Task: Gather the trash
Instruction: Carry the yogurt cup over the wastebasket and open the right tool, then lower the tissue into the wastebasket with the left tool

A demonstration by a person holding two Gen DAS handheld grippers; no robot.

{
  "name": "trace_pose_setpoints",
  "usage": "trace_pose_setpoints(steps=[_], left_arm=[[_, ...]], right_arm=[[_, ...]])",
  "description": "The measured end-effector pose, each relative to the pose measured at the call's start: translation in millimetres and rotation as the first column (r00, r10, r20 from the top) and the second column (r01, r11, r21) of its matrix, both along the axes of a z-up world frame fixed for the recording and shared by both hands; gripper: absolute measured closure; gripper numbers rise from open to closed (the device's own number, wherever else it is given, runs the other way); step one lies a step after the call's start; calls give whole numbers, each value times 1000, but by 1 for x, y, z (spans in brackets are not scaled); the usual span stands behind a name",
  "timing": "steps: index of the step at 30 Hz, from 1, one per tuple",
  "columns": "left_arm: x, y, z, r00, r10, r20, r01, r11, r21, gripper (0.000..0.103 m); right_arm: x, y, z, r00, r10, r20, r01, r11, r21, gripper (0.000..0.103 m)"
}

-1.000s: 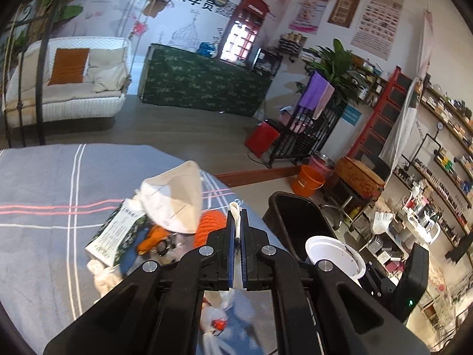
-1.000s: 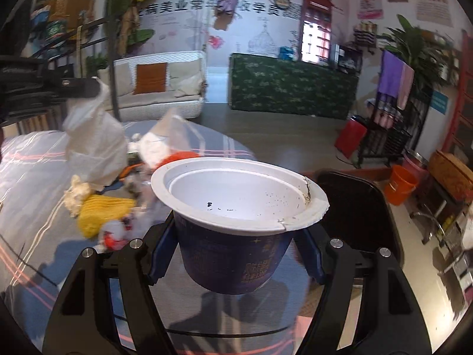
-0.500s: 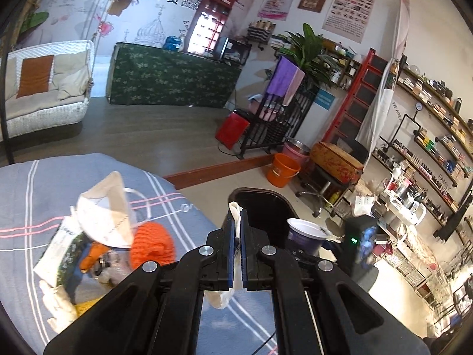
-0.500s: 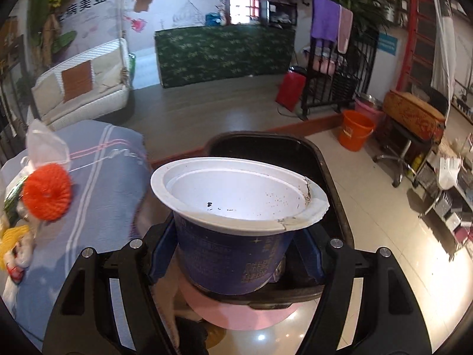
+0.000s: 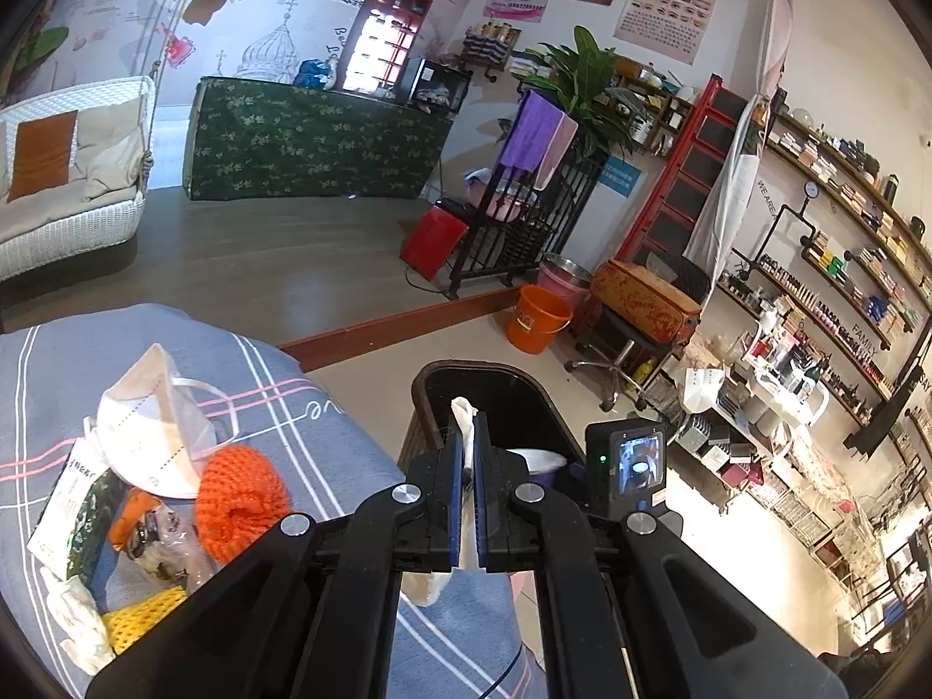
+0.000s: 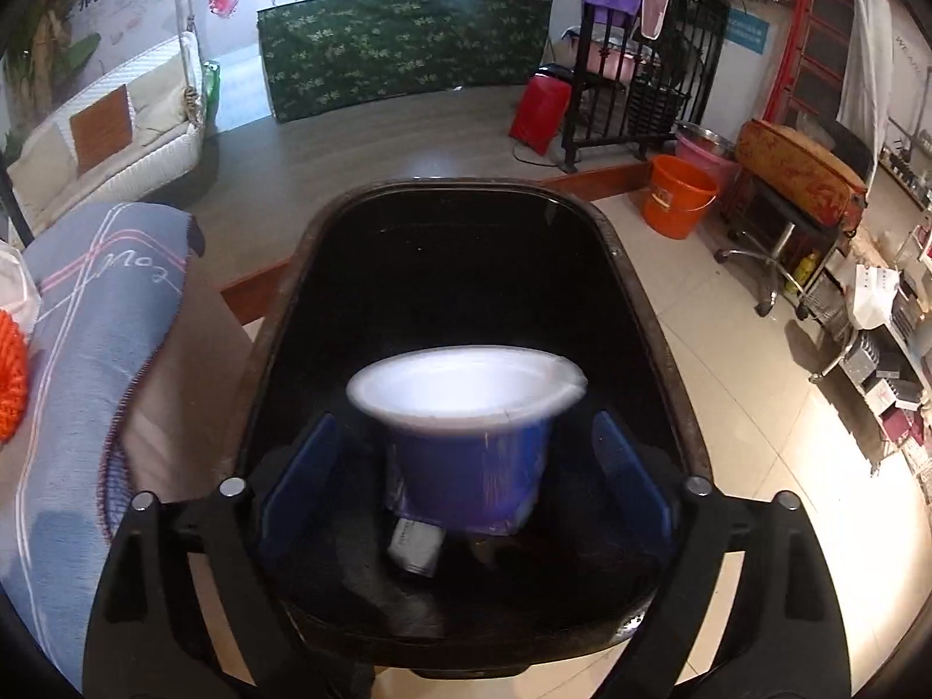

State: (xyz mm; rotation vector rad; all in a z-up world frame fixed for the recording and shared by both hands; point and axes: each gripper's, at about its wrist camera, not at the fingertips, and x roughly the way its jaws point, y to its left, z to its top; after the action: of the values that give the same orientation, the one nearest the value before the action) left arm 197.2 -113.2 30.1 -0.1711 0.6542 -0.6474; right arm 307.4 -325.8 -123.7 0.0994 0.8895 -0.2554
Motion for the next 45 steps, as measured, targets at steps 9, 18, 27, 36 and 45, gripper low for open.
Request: trace_pose_setpoints(steps=[9,18,27,36,45], left_arm=[[1,-19,4,999,-37,12,37,999,7,99],[8,-52,6,996,-93,16,93,995,30,99],[26,-97,-6,985,-168,-29,169,985,42,99],[52,-136,-31,969,-227,-92,234,970,64,99],[73,-167,-62,952,-262,-158,285,947,148,97]], right_arm=[[-11,-3,9,1000,-18,14,18,1000,-5,11],[-52,4,29,995,-36,98,34,999,17,11],[-102,8,44,985,-48,163,45,999,20,11],[-136,0,45,980,-80,181,73,996,45,11],[-150,-6,39,980,-108,166,96,992,76,11]])
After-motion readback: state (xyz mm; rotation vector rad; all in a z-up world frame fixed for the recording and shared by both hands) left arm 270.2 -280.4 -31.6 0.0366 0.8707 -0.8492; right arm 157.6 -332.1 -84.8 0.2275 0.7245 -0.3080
